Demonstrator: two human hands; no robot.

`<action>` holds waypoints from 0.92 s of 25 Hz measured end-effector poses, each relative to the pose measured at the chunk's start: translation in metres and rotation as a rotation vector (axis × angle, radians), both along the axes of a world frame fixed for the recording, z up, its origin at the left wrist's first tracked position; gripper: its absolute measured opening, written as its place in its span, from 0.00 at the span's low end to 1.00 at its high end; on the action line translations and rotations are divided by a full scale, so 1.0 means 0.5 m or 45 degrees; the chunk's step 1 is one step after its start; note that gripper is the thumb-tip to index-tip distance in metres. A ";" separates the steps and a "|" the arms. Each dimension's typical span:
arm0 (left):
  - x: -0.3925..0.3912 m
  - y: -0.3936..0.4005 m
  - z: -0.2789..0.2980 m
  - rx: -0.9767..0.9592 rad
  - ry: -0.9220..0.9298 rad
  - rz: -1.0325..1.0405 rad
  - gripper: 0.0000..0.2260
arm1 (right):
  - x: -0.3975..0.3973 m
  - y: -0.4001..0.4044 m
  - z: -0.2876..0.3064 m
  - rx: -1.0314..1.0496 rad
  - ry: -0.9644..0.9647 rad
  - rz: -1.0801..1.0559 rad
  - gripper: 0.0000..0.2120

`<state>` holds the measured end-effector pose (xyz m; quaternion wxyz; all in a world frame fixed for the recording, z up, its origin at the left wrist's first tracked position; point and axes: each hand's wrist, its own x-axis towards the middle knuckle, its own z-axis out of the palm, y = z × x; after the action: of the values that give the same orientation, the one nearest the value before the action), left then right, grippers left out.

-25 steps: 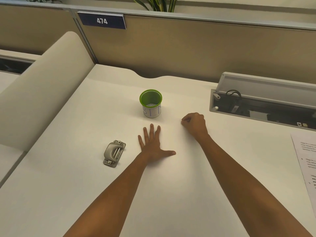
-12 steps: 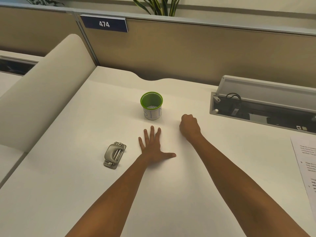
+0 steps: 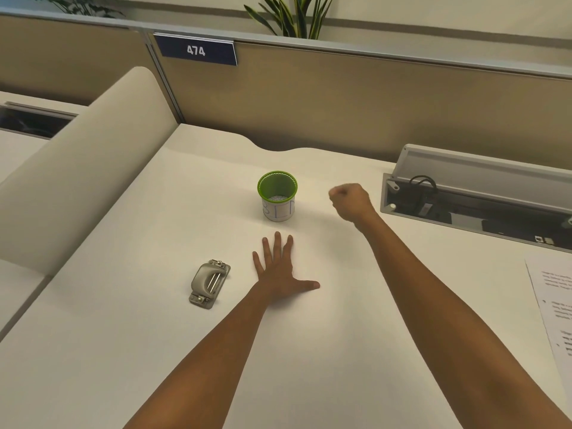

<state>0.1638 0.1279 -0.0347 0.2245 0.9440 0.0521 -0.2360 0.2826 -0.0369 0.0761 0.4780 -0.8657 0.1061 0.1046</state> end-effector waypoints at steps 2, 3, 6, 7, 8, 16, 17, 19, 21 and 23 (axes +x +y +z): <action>-0.002 0.000 -0.001 0.012 -0.007 0.002 0.64 | 0.009 0.048 0.028 -0.040 -0.101 0.153 0.10; -0.003 0.000 0.000 0.016 -0.009 0.001 0.64 | 0.013 0.071 0.036 -0.070 -0.139 0.222 0.09; -0.004 -0.001 0.002 0.019 -0.013 0.000 0.63 | 0.022 0.118 0.043 -0.145 -0.197 0.331 0.08; -0.004 -0.001 0.003 0.017 -0.018 0.000 0.63 | 0.024 0.126 0.045 -0.158 -0.208 0.337 0.08; -0.004 -0.001 0.004 0.015 -0.022 -0.001 0.62 | 0.026 0.131 0.046 -0.169 -0.217 0.332 0.08; -0.005 -0.001 0.010 -0.001 -0.015 -0.012 0.61 | 0.037 0.133 0.059 0.015 -0.154 0.164 0.04; -0.006 -0.001 0.010 0.001 -0.018 -0.013 0.61 | 0.036 0.133 0.057 0.042 -0.147 0.161 0.04; -0.006 -0.002 0.009 0.003 -0.021 -0.013 0.61 | 0.031 0.130 0.051 0.103 -0.145 0.165 0.06; -0.007 -0.005 0.008 0.019 -0.032 -0.007 0.61 | 0.018 0.121 0.041 0.133 -0.178 0.152 0.07; -0.006 -0.005 0.009 0.032 -0.033 -0.004 0.61 | -0.004 0.107 0.029 0.145 -0.233 0.077 0.08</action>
<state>0.1606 0.1252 -0.0302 0.2131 0.9498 0.0507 -0.2233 0.2807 0.0165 0.0904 0.5309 -0.8457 0.0299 0.0453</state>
